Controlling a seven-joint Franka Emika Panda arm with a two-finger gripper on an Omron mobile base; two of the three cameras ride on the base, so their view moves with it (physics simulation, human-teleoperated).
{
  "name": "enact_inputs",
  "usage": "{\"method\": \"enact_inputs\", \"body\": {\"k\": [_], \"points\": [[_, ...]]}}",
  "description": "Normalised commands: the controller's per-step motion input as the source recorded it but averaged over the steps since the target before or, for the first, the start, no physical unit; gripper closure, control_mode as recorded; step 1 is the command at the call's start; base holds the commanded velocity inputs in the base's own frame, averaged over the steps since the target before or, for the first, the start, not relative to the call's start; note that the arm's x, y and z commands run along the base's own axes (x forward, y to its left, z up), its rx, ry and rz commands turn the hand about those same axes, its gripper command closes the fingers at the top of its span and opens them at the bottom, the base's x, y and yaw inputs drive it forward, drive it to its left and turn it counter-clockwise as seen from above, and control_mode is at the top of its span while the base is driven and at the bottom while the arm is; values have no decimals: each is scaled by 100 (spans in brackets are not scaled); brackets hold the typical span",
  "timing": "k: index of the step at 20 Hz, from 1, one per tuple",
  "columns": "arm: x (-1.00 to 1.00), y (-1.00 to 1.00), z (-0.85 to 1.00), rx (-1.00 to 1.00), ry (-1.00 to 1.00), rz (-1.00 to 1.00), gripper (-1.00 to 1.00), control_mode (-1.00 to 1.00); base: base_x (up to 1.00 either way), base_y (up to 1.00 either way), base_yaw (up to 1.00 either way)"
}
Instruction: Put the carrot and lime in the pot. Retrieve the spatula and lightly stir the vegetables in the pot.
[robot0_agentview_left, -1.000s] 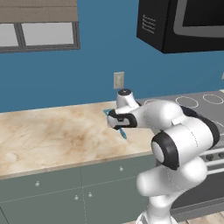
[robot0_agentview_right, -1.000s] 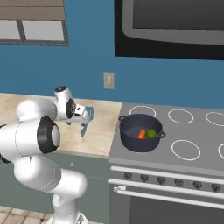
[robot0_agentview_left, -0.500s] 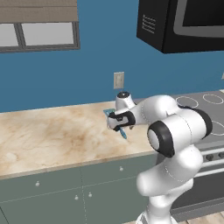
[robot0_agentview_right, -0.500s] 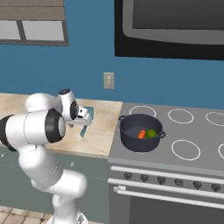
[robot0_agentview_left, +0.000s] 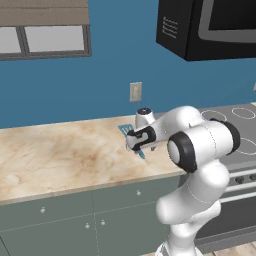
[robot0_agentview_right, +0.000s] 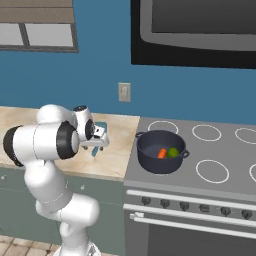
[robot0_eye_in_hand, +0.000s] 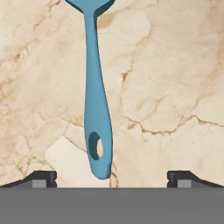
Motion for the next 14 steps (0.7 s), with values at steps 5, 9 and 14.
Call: {"method": "enact_inputs", "body": {"k": [5, 9, 14], "points": [[2, 7, -17, 0, 2, 1, -100, -100, 0, 0, 0], [8, 19, -16, 0, 0, 0, -100, -100, 0, 0, 0], [18, 1, -20, 0, 5, 0, -100, -100, 0, 0, 0]]}}
